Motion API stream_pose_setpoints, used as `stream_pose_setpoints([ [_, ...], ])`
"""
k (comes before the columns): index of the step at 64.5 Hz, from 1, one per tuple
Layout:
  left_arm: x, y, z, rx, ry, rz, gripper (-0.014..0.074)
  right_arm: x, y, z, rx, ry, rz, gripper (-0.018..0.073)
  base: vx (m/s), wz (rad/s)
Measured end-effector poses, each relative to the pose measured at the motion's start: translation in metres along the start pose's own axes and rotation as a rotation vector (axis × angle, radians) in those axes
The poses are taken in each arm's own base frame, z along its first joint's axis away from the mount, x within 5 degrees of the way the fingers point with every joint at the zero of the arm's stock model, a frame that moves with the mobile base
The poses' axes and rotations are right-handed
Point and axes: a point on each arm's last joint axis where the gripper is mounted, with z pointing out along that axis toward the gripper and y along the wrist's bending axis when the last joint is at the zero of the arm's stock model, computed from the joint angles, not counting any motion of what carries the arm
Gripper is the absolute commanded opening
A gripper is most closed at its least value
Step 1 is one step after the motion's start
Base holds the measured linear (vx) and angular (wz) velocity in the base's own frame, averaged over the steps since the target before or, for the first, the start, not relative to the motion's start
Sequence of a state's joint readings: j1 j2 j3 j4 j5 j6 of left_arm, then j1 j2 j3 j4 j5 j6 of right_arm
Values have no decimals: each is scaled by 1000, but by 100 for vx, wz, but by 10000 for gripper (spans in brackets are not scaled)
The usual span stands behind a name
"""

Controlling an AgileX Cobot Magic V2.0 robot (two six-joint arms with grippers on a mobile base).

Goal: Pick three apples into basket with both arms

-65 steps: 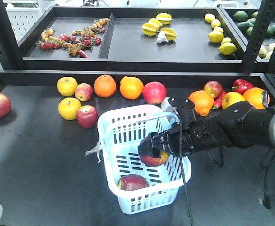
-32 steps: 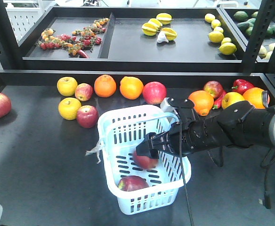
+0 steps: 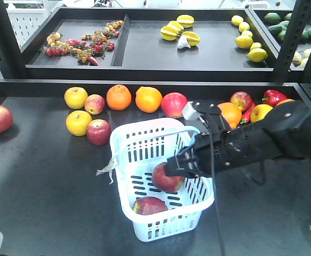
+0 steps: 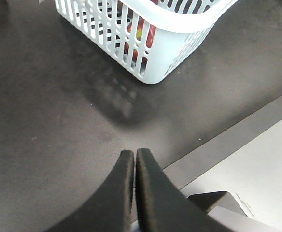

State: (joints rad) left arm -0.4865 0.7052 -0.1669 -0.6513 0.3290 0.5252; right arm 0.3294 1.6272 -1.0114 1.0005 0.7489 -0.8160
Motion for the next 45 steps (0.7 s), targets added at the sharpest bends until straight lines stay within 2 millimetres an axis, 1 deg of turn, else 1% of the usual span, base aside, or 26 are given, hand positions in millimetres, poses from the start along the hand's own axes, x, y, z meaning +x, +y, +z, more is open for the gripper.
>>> stream_pose_setpoints([
  [5, 0, 0, 0, 0, 0, 0, -8, 4, 6, -9, 4, 40, -25, -5, 0, 0],
  [11, 0, 0, 0, 0, 0, 0, -8, 7, 14, -27, 47, 66, -50, -4, 0, 0],
  [15, 0, 0, 0, 0, 0, 0, -8, 9, 19, -42, 105, 63, -65, -4, 0, 0],
  [19, 0, 0, 0, 0, 0, 0, -8, 10, 22, -63, 183, 39, -52, -4, 0, 0],
  [26, 0, 0, 0, 0, 0, 0, -8, 17, 17, -99, 366, 12, -30, -4, 0, 0],
  [29, 0, 0, 0, 0, 0, 0, -8, 21, 13, -120, 461, -11, 11, -4, 0, 0],
  [36, 0, 0, 0, 0, 0, 0, -8, 33, 3, -158, 654, -33, 85, -4, 0, 0],
  [45, 0, 0, 0, 0, 0, 0, -8, 50, -15, -198, 839, -59, 211, -4, 0, 0],
])
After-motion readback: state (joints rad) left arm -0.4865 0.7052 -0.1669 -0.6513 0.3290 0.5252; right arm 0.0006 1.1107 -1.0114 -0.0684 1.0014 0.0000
